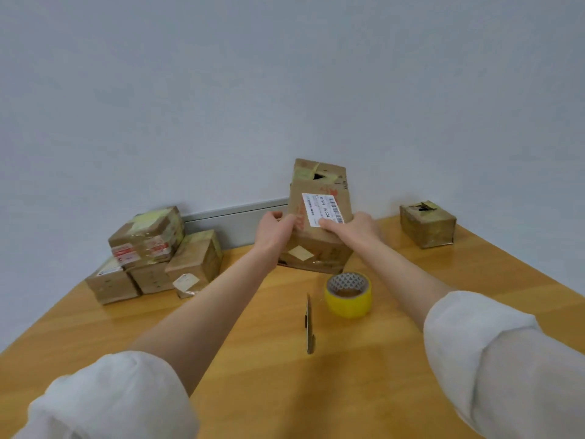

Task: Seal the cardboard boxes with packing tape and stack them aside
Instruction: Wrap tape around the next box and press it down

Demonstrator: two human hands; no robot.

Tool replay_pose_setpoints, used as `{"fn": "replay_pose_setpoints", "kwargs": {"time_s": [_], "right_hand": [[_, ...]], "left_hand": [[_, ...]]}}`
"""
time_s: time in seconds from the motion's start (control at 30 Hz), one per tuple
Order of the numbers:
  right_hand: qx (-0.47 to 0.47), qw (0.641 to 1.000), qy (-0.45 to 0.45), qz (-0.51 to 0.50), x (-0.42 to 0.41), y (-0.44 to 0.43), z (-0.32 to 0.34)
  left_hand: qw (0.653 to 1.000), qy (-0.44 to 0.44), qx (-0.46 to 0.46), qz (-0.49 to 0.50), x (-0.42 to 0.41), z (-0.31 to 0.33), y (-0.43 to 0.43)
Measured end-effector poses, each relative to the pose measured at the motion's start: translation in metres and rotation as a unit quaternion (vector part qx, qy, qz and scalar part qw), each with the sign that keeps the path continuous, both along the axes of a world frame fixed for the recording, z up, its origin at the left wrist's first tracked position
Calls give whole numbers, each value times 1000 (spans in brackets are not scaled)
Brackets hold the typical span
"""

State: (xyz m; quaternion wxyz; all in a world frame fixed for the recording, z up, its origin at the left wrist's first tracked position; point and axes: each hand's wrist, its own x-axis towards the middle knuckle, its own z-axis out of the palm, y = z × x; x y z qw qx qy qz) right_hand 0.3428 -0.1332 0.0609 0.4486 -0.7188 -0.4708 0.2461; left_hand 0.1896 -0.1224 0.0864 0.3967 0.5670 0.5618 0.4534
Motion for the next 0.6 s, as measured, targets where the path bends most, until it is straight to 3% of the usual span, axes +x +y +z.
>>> {"fn": "replay_pose_setpoints", "kwargs": {"time_s": [0.3,0.47,0.6], "right_hand": [[-77,977,-76,185,-113,-41,-21],[-98,960,-134,226,-158,-50,-46],[-68,942,-226,240,-168,-49,-47]], "left_hand": [[982,135,-133,-22,-162,-31,-45],[967,150,-203,-37,-216,-57,-58],[967,162,-194,-41,-225,-63,-58]]}}
